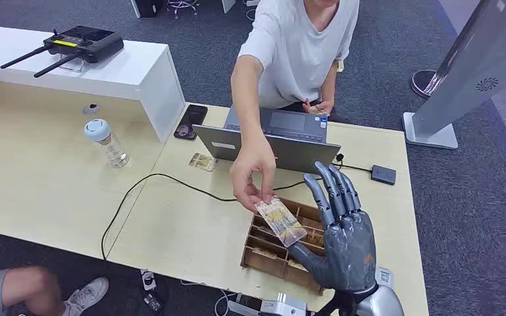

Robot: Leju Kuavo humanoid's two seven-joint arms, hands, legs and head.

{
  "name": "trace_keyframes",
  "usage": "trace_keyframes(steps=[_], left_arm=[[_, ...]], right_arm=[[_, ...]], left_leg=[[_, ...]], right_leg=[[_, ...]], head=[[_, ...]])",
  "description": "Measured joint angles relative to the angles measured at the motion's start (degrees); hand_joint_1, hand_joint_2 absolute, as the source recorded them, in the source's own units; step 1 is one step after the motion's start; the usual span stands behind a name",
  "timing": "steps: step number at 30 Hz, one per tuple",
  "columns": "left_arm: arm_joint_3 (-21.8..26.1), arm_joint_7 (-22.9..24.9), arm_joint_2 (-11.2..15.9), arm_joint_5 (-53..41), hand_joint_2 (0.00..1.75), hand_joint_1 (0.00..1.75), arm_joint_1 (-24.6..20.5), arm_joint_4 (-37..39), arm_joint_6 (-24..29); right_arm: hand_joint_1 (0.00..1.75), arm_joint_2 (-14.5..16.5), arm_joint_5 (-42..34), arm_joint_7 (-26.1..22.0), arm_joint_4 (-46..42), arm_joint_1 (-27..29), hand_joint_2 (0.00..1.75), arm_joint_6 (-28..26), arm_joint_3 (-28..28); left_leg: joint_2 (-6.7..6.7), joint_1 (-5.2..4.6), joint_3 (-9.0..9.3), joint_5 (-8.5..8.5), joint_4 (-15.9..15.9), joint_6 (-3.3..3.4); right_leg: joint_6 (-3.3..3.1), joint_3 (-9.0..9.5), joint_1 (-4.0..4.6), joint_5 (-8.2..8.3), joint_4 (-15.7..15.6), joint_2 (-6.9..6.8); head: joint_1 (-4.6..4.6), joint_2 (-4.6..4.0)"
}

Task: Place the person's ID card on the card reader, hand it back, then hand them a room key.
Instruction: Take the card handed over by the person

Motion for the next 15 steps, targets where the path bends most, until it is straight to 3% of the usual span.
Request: trace_keyframes(steps=[6, 15], left_arm=[[0.88, 0.05, -0.26, -0.83, 0.00, 0.00, 0.65, 0.00, -0.61], [1.71, 0.07, -0.36, -1.33, 0.00, 0.00, 0.94, 0.00, -1.00]], right_arm=[[1.67, 0.00, -0.17, -0.09, 0.00, 0.01, 1.75, 0.09, 0.00], [1.75, 0.01, -0.42, -0.27, 0.00, 0.01, 1.75, 0.09, 0.00]], left_leg=[[0.00, 0.00, 0.00, 0.00, 0.00, 0.00], [0.00, 0.00, 0.00, 0.00, 0.00, 0.00]], right_leg=[[0.00, 0.00, 0.00, 0.00, 0.00, 0.00], [0.00, 0.00, 0.00, 0.00, 0.00, 0.00]], head=[[0.01, 0.00], [0.00, 0.00]])
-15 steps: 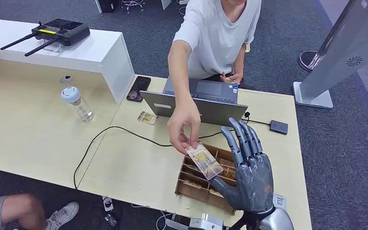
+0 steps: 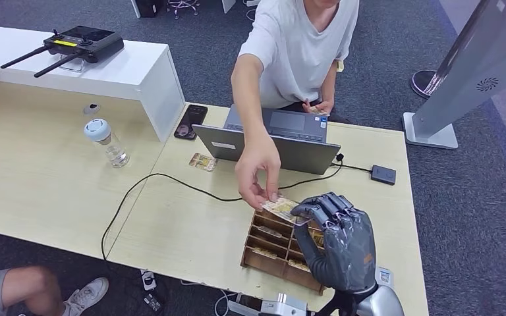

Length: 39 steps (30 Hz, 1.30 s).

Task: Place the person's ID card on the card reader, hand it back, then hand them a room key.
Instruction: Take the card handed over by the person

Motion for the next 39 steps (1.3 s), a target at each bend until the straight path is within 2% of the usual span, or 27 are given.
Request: trace_keyframes(steps=[11, 17, 26, 33, 39], left_arm=[[1.19, 0.01, -0.02, -0.71, 0.00, 0.00, 0.77, 0.00, -0.46], [1.84, 0.01, -0.08, -1.04, 0.00, 0.00, 1.14, 0.00, -0.87], [2.52, 0.01, -0.09, -1.30, 0.00, 0.00, 1.79, 0.00, -0.97], [2.56, -0.14, -0.05, -1.31, 0.00, 0.00, 1.96, 0.00, -1.03], [2.74, -2.45, 0.57, -0.27, 0.00, 0.00, 2.00, 0.01, -1.82]], right_arm=[[1.75, 0.01, -0.99, -0.80, 0.00, 0.03, 1.75, 0.20, 0.00], [1.75, -0.01, -5.40, -2.19, -0.03, 0.06, 1.75, 2.88, 0.00], [1.75, -0.10, -17.39, -5.28, -0.26, 0.69, 1.75, 11.61, -1.34], [1.75, -0.60, -28.92, -7.78, -0.06, 2.41, 1.75, 19.46, -6.04], [1.75, -1.81, -34.54, -8.28, 1.11, 3.74, 1.75, 25.03, -10.70]], left_leg=[[0.00, 0.00, 0.00, 0.00, 0.00, 0.00], [0.00, 0.00, 0.00, 0.00, 0.00, 0.00], [0.00, 0.00, 0.00, 0.00, 0.00, 0.00], [0.00, -0.01, 0.00, 0.00, 0.00, 0.00], [-0.01, -0.01, 0.01, 0.00, 0.01, 0.00]], right_leg=[[0.00, 0.00, 0.00, 0.00, 0.00, 0.00], [0.00, 0.00, 0.00, 0.00, 0.00, 0.00], [0.00, -0.01, 0.00, 0.00, -0.01, 0.00], [0.00, 0.00, 0.00, 0.00, -0.01, 0.00], [0.00, 0.00, -0.01, 0.00, -0.01, 0.00]], head=[[0.00, 0.00], [0.01, 0.00], [0.01, 0.00], [0.00, 0.00], [-0.01, 0.00]])
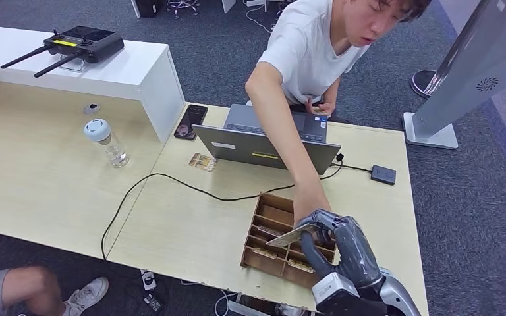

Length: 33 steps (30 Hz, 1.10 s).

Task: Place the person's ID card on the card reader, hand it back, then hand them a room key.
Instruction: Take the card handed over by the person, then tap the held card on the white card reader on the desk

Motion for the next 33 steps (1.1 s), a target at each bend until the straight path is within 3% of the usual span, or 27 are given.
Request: trace_keyframes(steps=[14, 33], left_arm=[[1.10, -1.60, 0.49, -0.13, 0.00, 0.00, 0.07, 0.34, -1.07], [2.16, -3.46, 0.47, 1.58, 0.00, 0.00, 0.52, 0.57, -1.40]], right_arm=[[1.75, -4.13, -11.46, -3.77, 2.30, 3.59, 1.75, 10.34, -7.80], [1.75, -7.66, -14.44, -4.44, 2.29, 5.03, 1.75, 13.84, -10.89]], left_leg=[[0.00, 0.00, -0.01, -0.01, 0.01, 0.00], [0.00, 0.00, -0.01, -0.01, 0.01, 0.00]], right_leg=[[0.00, 0.00, 0.00, 0.00, -0.01, 0.00], [0.01, 0.00, 0.00, 0.00, -0.01, 0.00]], head=[[0.01, 0.00], [0.01, 0.00]])
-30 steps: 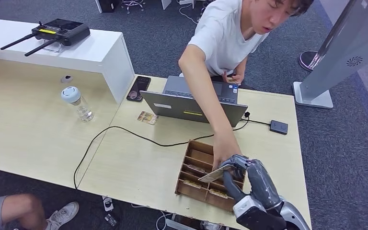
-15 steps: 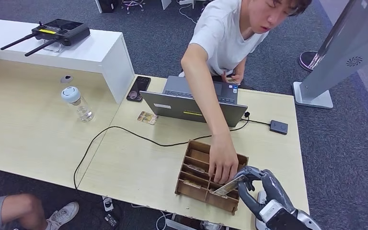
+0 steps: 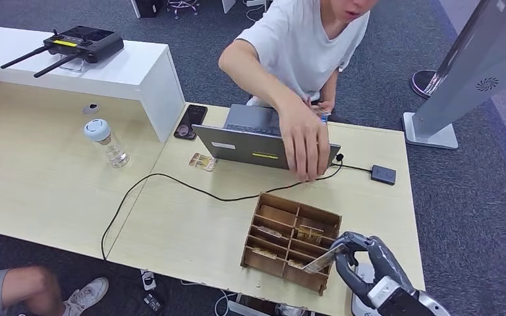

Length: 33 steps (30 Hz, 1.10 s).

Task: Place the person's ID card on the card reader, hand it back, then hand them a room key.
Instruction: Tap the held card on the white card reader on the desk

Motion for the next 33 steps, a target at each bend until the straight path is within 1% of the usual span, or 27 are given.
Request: trace_keyframes(steps=[4, 8, 14, 17, 23, 28, 30, 33], left_arm=[[1.55, -3.01, 0.06, 7.27, 0.00, 0.00, 2.29, 0.05, 1.65], [2.93, -8.26, 0.65, 19.95, 0.00, 0.00, 5.52, 0.05, 4.56], [3.30, -14.87, 2.98, 38.70, 0.00, 0.00, 8.94, -0.92, 8.36], [3.16, -19.35, 4.42, 49.94, 0.00, 0.00, 10.12, -2.42, 9.93], [0.47, -31.75, 7.82, 76.34, 0.00, 0.00, 11.25, -6.44, 10.87], [-2.67, -40.56, 10.03, 94.31, 0.00, 0.00, 11.23, -9.37, 8.29], [-4.08, -43.35, 10.73, 98.42, 0.00, 0.00, 11.09, -10.30, 7.13], [-6.28, -45.35, 11.50, 99.13, 0.00, 0.00, 10.39, -11.06, 6.37]], right_arm=[[1.75, -1.46, -0.16, 0.63, -0.08, 1.23, 1.75, 0.24, -0.69], [1.75, -3.54, 0.34, 1.70, -0.16, 2.69, 1.75, -0.20, -1.14], [1.75, -7.70, 1.50, 3.43, -0.16, 4.12, 1.75, -1.08, -1.40], [1.75, -9.91, 1.75, 3.97, -0.16, 4.30, 1.75, -1.13, -1.39], [1.75, -13.64, 1.94, 4.51, 0.07, 3.83, 1.75, -0.96, -1.35], [1.75, -15.72, 3.90, 5.71, 0.72, 2.40, 1.75, -1.18, -0.94], [1.75, -16.50, 4.85, 6.48, 1.03, 1.55, 1.75, -1.25, -0.61], [1.75, -17.27, 6.04, 7.69, 1.50, 0.38, 1.75, -1.52, -0.03]], left_leg=[[0.01, 0.00, 0.00, -0.03, 0.00, 0.00], [0.01, 0.00, -0.01, -0.06, 0.00, 0.01], [0.01, 0.00, -0.01, -0.08, 0.00, 0.01], [0.01, 0.00, -0.01, -0.07, 0.00, 0.01], [0.00, 0.00, -0.01, -0.07, 0.00, 0.02], [0.00, 0.00, -0.01, -0.07, 0.00, 0.02], [0.00, 0.00, 0.01, -0.07, 0.00, 0.02], [-0.02, 0.00, 0.01, -0.06, 0.00, 0.02]], right_leg=[[0.00, -0.01, 0.00, -0.01, -0.01, 0.01], [0.01, -0.02, 0.00, -0.02, -0.03, 0.01], [0.01, -0.01, 0.00, -0.02, -0.03, 0.00], [0.01, 0.00, 0.00, -0.02, -0.03, 0.00], [0.01, 0.03, 0.00, -0.01, -0.03, -0.01], [0.01, 0.04, 0.00, -0.01, -0.03, -0.01], [0.01, 0.03, 0.00, -0.01, -0.03, -0.01], [0.01, 0.05, 0.00, -0.01, -0.03, -0.03]], head=[[0.01, 0.00], [-0.01, 0.00], [0.00, 0.00], [0.01, 0.00], [0.00, 0.00], [0.00, 0.00], [-0.01, 0.00], [0.00, 0.00]])
